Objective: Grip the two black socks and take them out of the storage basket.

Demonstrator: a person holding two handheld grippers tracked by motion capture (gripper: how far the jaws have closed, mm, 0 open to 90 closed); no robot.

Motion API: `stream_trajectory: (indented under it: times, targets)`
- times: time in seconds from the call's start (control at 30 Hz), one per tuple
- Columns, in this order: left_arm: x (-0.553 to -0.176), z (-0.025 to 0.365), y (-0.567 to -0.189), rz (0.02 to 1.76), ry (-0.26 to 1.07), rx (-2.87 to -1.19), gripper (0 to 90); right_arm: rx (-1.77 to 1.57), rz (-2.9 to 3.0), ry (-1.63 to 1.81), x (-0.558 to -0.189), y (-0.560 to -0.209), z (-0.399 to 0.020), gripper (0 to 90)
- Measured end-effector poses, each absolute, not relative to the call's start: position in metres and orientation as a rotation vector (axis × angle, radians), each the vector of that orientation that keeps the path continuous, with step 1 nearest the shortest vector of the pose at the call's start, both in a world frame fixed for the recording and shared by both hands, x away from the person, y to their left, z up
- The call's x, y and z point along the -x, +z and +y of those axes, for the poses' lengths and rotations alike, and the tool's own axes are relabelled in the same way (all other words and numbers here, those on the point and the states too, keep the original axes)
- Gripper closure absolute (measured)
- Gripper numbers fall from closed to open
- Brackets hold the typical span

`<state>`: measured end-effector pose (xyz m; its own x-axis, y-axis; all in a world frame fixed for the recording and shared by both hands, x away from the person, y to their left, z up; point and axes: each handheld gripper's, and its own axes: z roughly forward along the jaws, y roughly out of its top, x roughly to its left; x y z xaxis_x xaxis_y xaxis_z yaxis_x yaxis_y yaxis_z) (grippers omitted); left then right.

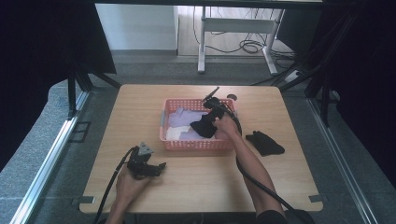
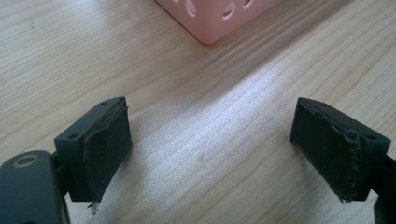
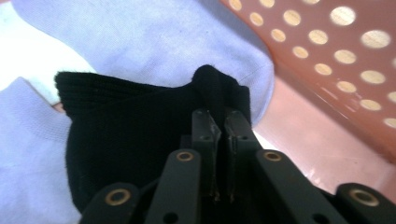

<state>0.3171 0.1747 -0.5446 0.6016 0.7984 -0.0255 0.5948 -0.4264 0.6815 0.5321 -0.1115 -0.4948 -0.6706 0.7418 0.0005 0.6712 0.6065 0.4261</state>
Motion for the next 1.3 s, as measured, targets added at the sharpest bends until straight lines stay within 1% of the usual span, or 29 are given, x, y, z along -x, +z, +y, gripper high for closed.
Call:
stream_trajectory:
  times: [0.17, 0.2, 0.33, 0.53, 0.6, 0.63, 1.3]
  targets:
    - [-0.317, 0.175, -0.545, 1.095, 0.399, -2.17, 12.2, -1.168, 2.64, 0.658, -0.528, -0.48, -0.114, 86.0]
    - [-0.317, 0.175, -0.545, 1.094, 0.4, -2.172, 12.2, -1.158, 2.635, 0.701, -0.525, -0.47, -0.115, 86.0]
    - [-0.317, 0.175, -0.545, 1.094, 0.4, -2.171, 12.2, -1.127, 2.628, 0.742, -0.521, -0.458, -0.117, 85.9]
    - [-0.317, 0.175, -0.545, 1.095, 0.4, -2.17, 12.2, -1.073, 2.607, 0.843, -0.509, -0.429, -0.12, 85.8]
    - [-0.317, 0.175, -0.545, 1.095, 0.401, -2.171, 12.3, -1.063, 2.606, 0.846, -0.508, -0.426, -0.12, 85.8]
    - [-0.317, 0.175, -0.545, 1.095, 0.4, -2.17, 12.2, -1.044, 2.597, 0.866, -0.505, -0.418, -0.121, 85.8]
    - [-0.317, 0.175, -0.545, 1.095, 0.402, -2.17, 12.2, -0.937, 2.518, 1.018, -0.473, -0.353, -0.138, 85.7]
